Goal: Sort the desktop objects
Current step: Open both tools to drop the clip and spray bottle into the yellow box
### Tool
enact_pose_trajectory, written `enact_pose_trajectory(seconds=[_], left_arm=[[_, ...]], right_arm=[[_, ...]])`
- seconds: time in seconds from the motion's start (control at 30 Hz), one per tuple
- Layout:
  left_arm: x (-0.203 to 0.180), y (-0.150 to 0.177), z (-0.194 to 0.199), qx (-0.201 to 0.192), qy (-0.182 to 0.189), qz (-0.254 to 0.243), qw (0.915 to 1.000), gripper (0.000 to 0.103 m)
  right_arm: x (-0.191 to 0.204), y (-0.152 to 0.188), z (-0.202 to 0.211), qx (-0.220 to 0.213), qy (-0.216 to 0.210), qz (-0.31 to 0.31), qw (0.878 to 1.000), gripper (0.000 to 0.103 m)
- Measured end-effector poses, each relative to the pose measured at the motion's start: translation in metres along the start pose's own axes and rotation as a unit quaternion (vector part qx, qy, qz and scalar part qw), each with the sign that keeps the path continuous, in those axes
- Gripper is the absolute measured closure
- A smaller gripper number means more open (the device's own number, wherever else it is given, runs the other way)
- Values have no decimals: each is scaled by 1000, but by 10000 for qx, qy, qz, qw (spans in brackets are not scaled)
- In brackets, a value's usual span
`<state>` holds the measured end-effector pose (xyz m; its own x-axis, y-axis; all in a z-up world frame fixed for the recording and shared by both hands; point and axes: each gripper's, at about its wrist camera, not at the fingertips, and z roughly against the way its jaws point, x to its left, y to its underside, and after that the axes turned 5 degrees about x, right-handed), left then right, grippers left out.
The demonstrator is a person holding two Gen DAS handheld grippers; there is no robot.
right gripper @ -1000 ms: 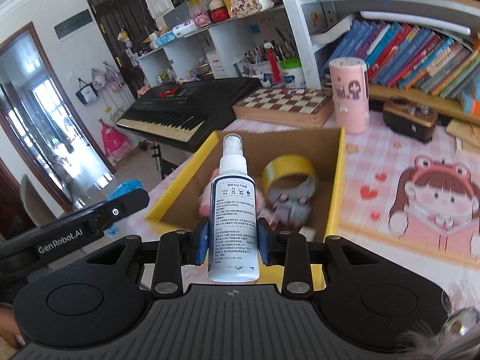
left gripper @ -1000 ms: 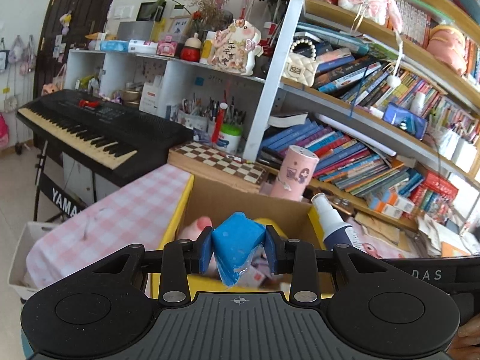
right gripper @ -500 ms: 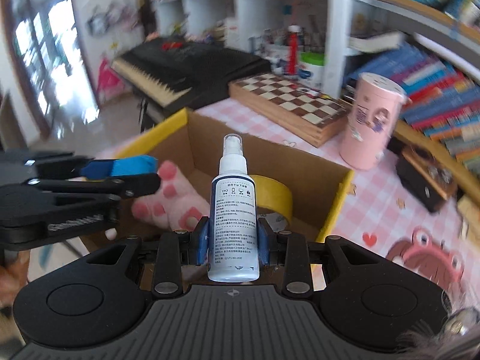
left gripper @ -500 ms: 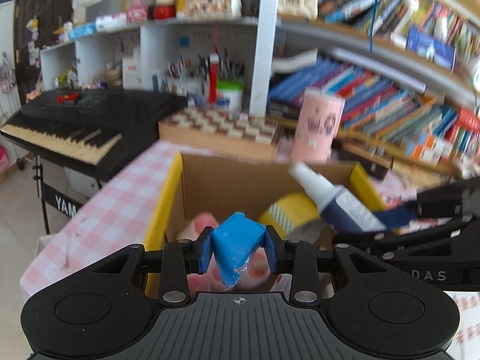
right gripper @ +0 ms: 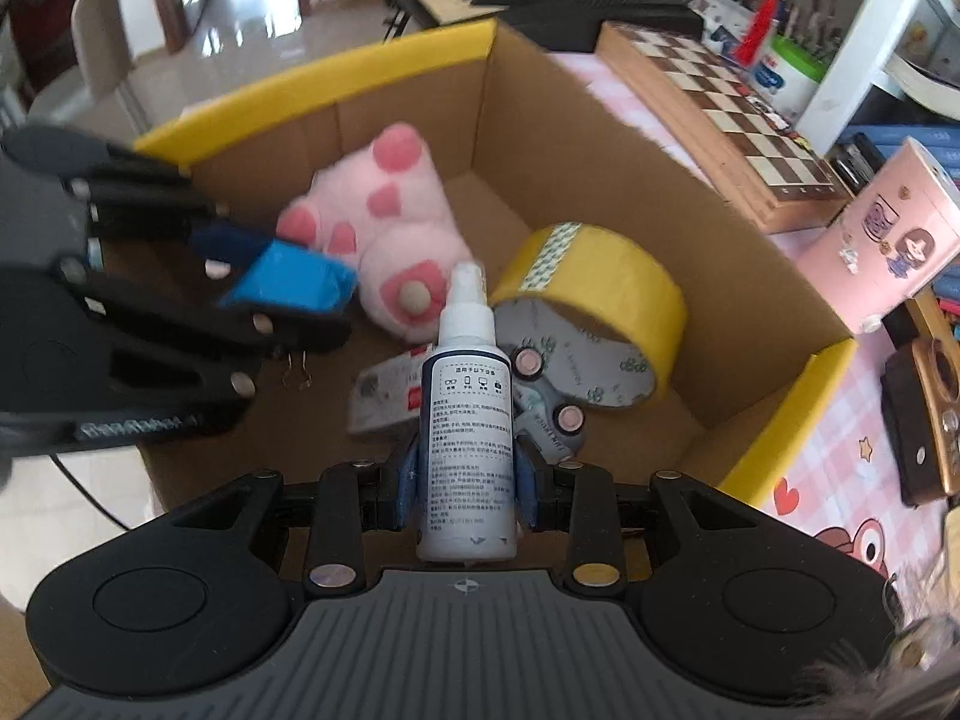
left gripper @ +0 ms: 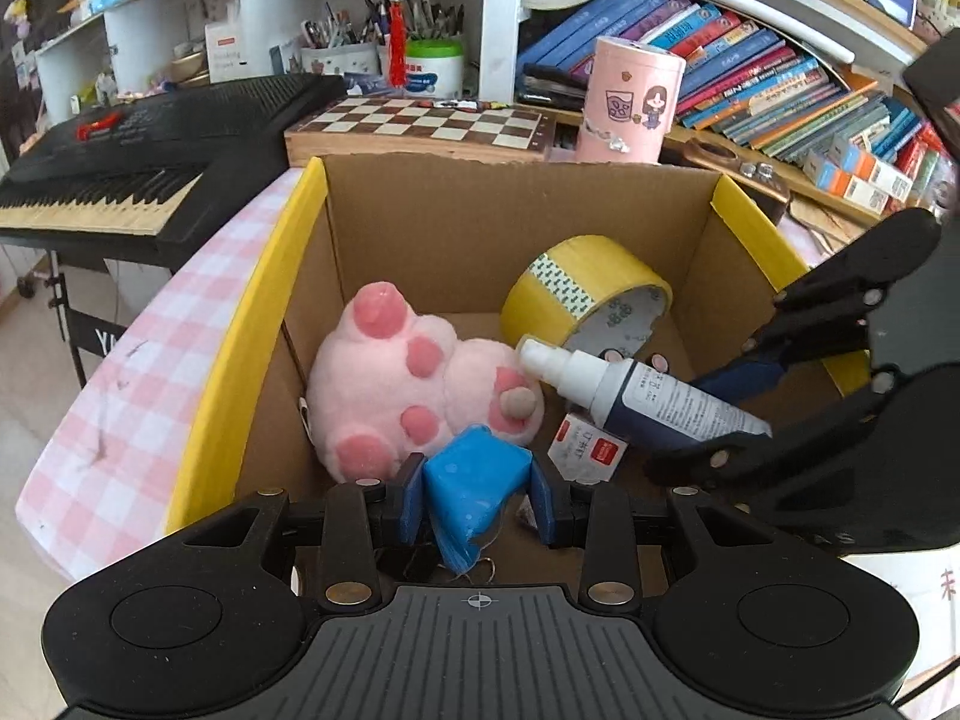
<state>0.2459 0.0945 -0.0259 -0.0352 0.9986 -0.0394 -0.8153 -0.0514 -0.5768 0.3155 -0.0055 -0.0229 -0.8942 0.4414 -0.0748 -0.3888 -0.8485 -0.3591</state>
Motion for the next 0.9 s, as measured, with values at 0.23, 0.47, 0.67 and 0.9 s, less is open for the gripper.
enact_pose_trajectory(seconds=[0.23, 0.47, 0.67, 0.9], left_arm=[[-4, 2, 4, 19, 160, 110, 9998, 69], [-3, 6, 13, -198, 30, 167, 9997, 54], [0, 12, 39, -586, 77, 230, 9980, 36], [-2, 21, 85, -1302, 115, 293, 9910, 19]], right_arm=[[2, -1, -5, 83, 68, 92, 9999, 73], [6, -2, -2, 47, 255, -115, 9996, 69], [4, 6, 31, -484, 268, -707, 9960, 54], [11, 31, 77, -1316, 451, -1482, 9791, 47]])
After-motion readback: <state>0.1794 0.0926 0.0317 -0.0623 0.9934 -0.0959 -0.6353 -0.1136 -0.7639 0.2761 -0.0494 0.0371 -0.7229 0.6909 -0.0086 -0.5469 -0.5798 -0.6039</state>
